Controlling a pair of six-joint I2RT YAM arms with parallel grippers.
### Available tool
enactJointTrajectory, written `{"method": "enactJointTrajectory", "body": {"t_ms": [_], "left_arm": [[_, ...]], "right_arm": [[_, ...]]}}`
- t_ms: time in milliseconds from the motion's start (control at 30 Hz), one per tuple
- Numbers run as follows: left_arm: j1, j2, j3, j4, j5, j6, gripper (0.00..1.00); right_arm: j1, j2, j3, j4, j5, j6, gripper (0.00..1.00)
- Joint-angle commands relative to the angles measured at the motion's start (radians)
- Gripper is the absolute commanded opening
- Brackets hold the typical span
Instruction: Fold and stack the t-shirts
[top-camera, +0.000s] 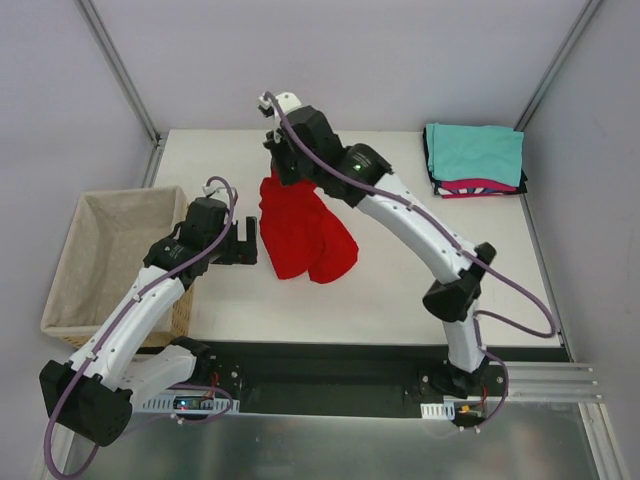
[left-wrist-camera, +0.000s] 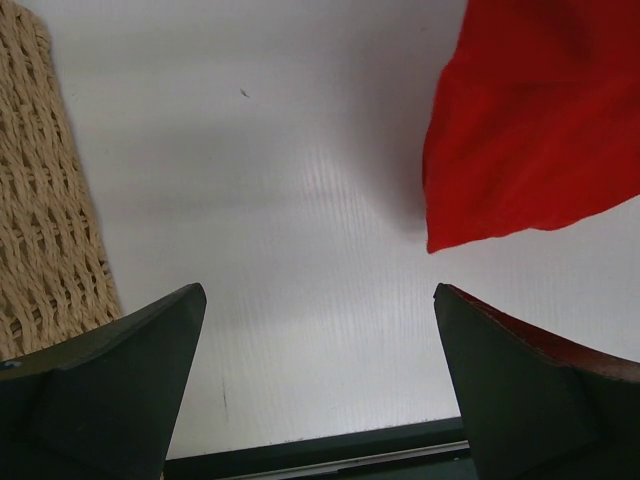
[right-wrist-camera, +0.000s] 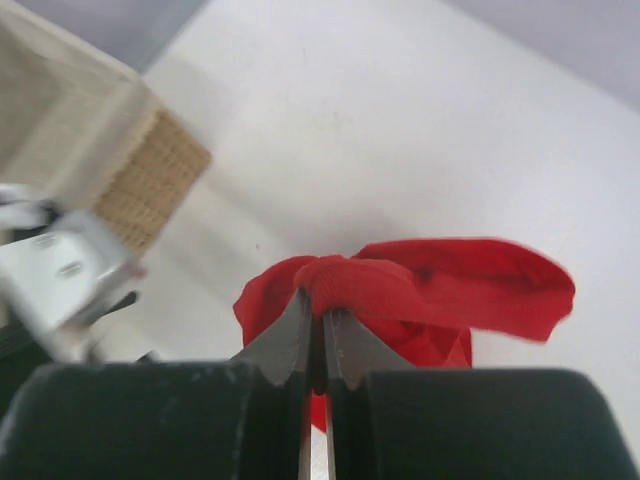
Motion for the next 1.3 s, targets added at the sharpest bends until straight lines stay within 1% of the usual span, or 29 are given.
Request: {"method": "enactJointTrajectory", "body": {"t_ms": [0, 67, 167, 333, 367, 433, 533, 600, 633, 667, 733, 767, 867, 900, 967, 1000, 1033, 1067, 1100, 1133, 1167, 1200, 1233, 1267], "left_arm": [[-0.003, -0.018, -0.004, 0.004, -0.025, -0.011, 0.99], [-0.003, -0.018, -0.004, 0.004, -0.027, -0.011, 0.99], [-0.003, -0.02, -0.006, 0.006, -0.03, -0.011, 0.99], [-0.003, -0.021, -0.006, 0.004, -0.034, -0.013, 0.99], [-0.003, -0.023, -0.006, 0.004, -0.037, -0.013, 0.99], [-0.003, -0.029, -0.007, 0.004, -0.042, -0.013, 0.99], [-0.003, -0.04, -0.01, 0.004, -0.047, -0.013, 0.99], [-0.003, -0.04, -0.012, 0.004, -0.051, -0.013, 0.99], [-0.003, -0.04, -0.012, 0.004, -0.05, -0.013, 0.99], [-0.003, -0.04, -0.01, 0.004, -0.048, -0.013, 0.99], [-0.003, -0.04, -0.01, 0.003, -0.047, -0.013, 0.99], [-0.003, -0.041, -0.01, 0.004, -0.045, -0.011, 0.99], [-0.003, -0.045, -0.009, 0.003, -0.041, -0.013, 0.99], [-0.003, -0.046, -0.01, 0.004, -0.041, -0.013, 0.99], [-0.003, -0.045, -0.009, 0.004, -0.041, -0.013, 0.99], [-0.003, -0.043, -0.009, 0.004, -0.039, -0.013, 0.99], [-0.003, -0.043, -0.009, 0.004, -0.041, -0.013, 0.99], [-0.003, -0.044, -0.009, 0.004, -0.041, -0.011, 0.99], [-0.003, -0.046, -0.009, 0.004, -0.041, -0.011, 0.99], [-0.003, -0.048, -0.01, 0.003, -0.042, -0.011, 0.99], [-0.003, -0.052, -0.01, 0.004, -0.044, -0.011, 0.99], [-0.003, -0.057, -0.01, 0.004, -0.045, -0.011, 0.99], [-0.003, -0.057, -0.012, 0.004, -0.047, -0.011, 0.99], [-0.003, -0.058, -0.012, 0.004, -0.048, -0.011, 0.99]], "right_arm": [[0.06, -0.259, -0.028, 0.124, 0.087, -0.139, 0.01], [0.091, -0.32, -0.021, 0.147, 0.125, -0.169, 0.01], [0.119, -0.368, 0.007, 0.173, 0.165, -0.206, 0.01], [0.149, -0.402, 0.102, 0.265, 0.231, -0.327, 0.01], [0.151, -0.412, 0.101, 0.312, 0.252, -0.341, 0.01], [0.149, -0.448, 0.078, 0.351, 0.26, -0.361, 0.01], [0.157, -0.517, -0.003, 0.466, 0.231, -0.367, 0.01], [0.166, -0.512, 0.041, 0.46, 0.228, -0.383, 0.01], [0.177, -0.493, 0.088, 0.439, 0.24, -0.411, 0.01], [0.178, -0.491, 0.088, 0.429, 0.271, -0.419, 0.01], [0.18, -0.498, 0.043, 0.414, 0.317, -0.43, 0.01], [0.179, -0.523, -0.059, 0.414, 0.382, -0.43, 0.01], [0.177, -0.573, -0.245, 0.455, 0.493, -0.423, 0.01], [0.175, -0.583, -0.349, 0.467, 0.502, -0.41, 0.01], [0.166, -0.577, -0.39, 0.466, 0.498, -0.375, 0.01], [0.166, -0.563, -0.364, 0.458, 0.496, -0.358, 0.01], [0.165, -0.545, -0.326, 0.416, 0.487, -0.355, 0.01], [0.166, -0.516, -0.262, 0.383, 0.469, -0.353, 0.01], [0.171, -0.456, -0.129, 0.353, 0.461, -0.357, 0.01], [0.177, -0.422, -0.047, 0.307, 0.451, -0.367, 0.01], [0.186, -0.393, 0.016, 0.297, 0.437, -0.389, 0.01], [0.214, -0.35, 0.066, 0.303, 0.437, -0.413, 0.01], [0.229, -0.339, 0.137, 0.346, 0.438, -0.479, 0.01], [0.247, -0.333, 0.147, 0.381, 0.459, -0.516, 0.01]]}}
